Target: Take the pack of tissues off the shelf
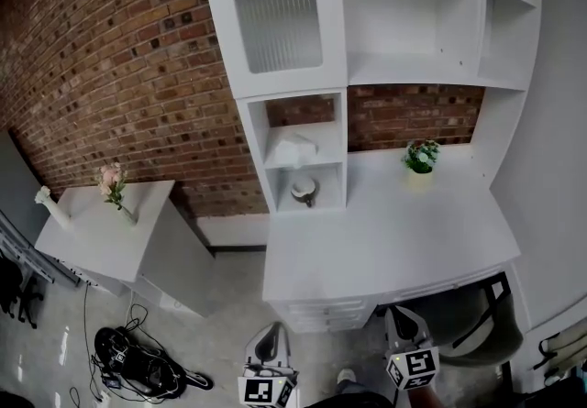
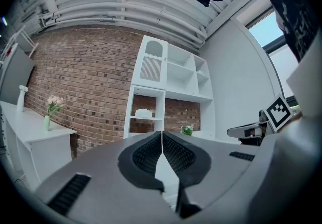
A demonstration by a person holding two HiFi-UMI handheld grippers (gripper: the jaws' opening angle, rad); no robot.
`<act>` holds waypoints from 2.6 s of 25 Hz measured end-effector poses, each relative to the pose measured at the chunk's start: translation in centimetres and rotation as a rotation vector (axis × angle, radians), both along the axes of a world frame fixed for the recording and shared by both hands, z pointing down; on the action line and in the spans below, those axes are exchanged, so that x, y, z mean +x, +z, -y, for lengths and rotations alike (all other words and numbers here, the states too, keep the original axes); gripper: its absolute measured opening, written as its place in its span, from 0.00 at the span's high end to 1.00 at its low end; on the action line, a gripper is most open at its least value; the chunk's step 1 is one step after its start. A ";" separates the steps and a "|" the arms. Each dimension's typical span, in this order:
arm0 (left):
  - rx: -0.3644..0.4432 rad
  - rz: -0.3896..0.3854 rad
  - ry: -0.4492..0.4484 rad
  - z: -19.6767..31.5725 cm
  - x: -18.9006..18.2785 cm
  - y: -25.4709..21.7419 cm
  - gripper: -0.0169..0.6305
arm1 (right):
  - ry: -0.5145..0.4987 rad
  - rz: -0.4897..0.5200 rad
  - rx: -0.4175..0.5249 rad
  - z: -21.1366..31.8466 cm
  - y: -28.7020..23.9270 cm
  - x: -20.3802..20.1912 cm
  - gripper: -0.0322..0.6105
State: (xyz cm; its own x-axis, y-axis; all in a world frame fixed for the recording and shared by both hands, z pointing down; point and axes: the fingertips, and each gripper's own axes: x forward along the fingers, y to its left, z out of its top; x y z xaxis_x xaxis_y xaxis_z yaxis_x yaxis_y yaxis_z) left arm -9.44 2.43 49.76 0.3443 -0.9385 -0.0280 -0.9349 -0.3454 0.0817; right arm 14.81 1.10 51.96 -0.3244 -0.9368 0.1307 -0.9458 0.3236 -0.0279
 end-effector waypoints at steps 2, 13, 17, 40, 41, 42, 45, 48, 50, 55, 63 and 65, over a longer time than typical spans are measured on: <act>0.004 -0.004 -0.007 1.0 0.7 -0.1 0.95 | -0.011 -0.001 0.003 1.1 -0.1 0.5 0.94; 0.011 0.005 -0.042 5.2 4.0 0.1 0.95 | -0.077 0.007 -0.010 6.2 1.0 2.7 0.95; -0.004 0.008 -0.067 5.8 3.9 0.5 0.95 | -0.089 0.020 -0.024 7.1 1.6 2.7 0.94; 0.013 -0.017 -0.049 13.0 2.1 -0.2 0.95 | -0.070 0.049 -0.020 13.9 1.2 0.5 0.94; 0.018 -0.019 -0.046 13.6 1.8 -0.3 0.95 | -0.068 0.049 -0.019 14.4 1.1 0.2 0.94; 0.011 -0.019 -0.043 14.1 1.6 -0.2 0.95 | -0.067 0.048 -0.019 14.9 1.0 -0.1 0.94; -0.007 -0.024 -0.033 15.6 0.9 0.0 0.95 | -0.062 0.042 -0.018 16.2 0.6 -0.8 0.94; 0.001 -0.025 -0.013 17.4 0.5 -0.1 0.95 | -0.051 0.038 -0.022 17.5 0.6 -1.3 0.94; -0.007 -0.025 -0.017 18.5 -0.2 0.3 0.95 | -0.044 0.035 -0.026 18.4 0.6 -1.7 0.94; 0.004 -0.049 0.015 21.0 -1.2 -0.3 0.95 | -0.027 0.031 -0.027 20.4 0.2 -2.9 0.94; 0.013 -0.025 0.072 25.1 -3.5 -0.3 0.95 | 0.019 0.051 -0.021 24.0 -0.1 -5.0 0.94; 0.020 -0.022 0.081 26.2 -4.2 -0.4 0.95 | 0.022 0.058 -0.022 25.0 -0.3 -5.8 0.94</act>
State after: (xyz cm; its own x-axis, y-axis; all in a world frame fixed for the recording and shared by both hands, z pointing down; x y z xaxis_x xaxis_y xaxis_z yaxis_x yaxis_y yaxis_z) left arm -13.60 -23.73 49.38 0.4181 -0.9068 -0.0547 -0.9020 -0.4215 0.0938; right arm 9.05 -23.89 51.68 -0.3117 -0.9409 0.1326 -0.9491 0.3018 -0.0901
